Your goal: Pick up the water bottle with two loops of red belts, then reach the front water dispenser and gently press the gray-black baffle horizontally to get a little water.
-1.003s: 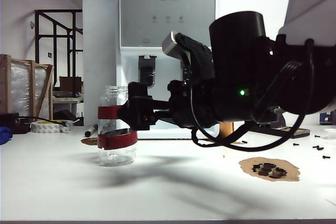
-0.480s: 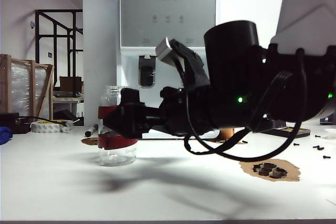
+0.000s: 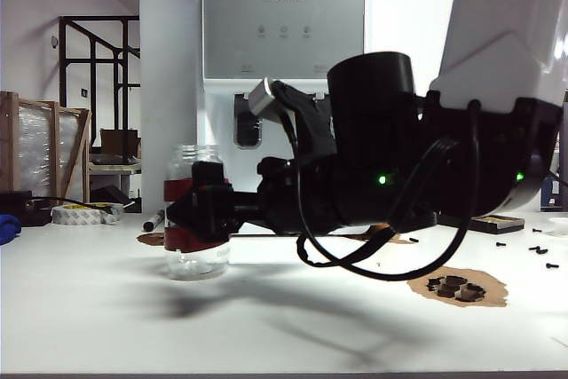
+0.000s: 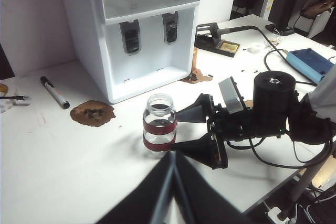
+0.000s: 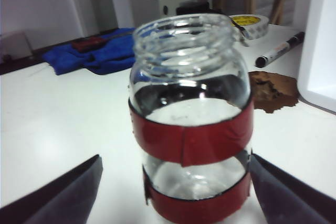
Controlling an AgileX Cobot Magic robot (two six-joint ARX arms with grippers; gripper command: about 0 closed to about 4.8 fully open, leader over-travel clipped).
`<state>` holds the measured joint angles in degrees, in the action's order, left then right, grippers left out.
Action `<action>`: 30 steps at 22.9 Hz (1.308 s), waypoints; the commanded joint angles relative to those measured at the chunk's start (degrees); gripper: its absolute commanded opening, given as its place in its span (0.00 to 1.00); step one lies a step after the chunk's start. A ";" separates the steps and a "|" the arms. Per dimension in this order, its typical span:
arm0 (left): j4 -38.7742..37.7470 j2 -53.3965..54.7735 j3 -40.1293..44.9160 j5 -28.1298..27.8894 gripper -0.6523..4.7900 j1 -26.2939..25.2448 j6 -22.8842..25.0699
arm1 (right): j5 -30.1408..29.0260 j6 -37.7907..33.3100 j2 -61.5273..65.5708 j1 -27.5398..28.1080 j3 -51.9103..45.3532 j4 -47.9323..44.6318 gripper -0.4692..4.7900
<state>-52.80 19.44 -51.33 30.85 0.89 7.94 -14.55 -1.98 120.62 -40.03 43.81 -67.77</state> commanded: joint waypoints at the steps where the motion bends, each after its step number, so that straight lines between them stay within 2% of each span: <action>1: -0.11 0.22 -0.98 0.22 0.11 0.02 0.44 | 1.14 0.90 -0.09 -0.13 0.46 0.13 1.00; 7: -1.36 0.24 -2.93 0.26 0.11 0.04 0.63 | 4.35 2.47 -0.07 -0.02 2.08 2.80 1.00; 14: -4.92 0.24 -3.39 0.20 0.11 0.04 2.21 | 3.96 2.54 -0.07 0.52 4.92 6.36 1.00; 24: -5.51 0.24 -3.39 0.00 0.11 0.04 2.34 | -2.62 1.57 -0.07 0.52 5.51 7.43 1.00; 30: -5.53 0.24 -3.39 -0.02 0.11 0.04 2.38 | -2.36 1.60 -0.04 0.52 5.73 7.45 1.00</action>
<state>-58.59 19.44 -54.39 30.83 0.89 10.00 -16.64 -0.05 120.68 -39.68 49.04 -59.77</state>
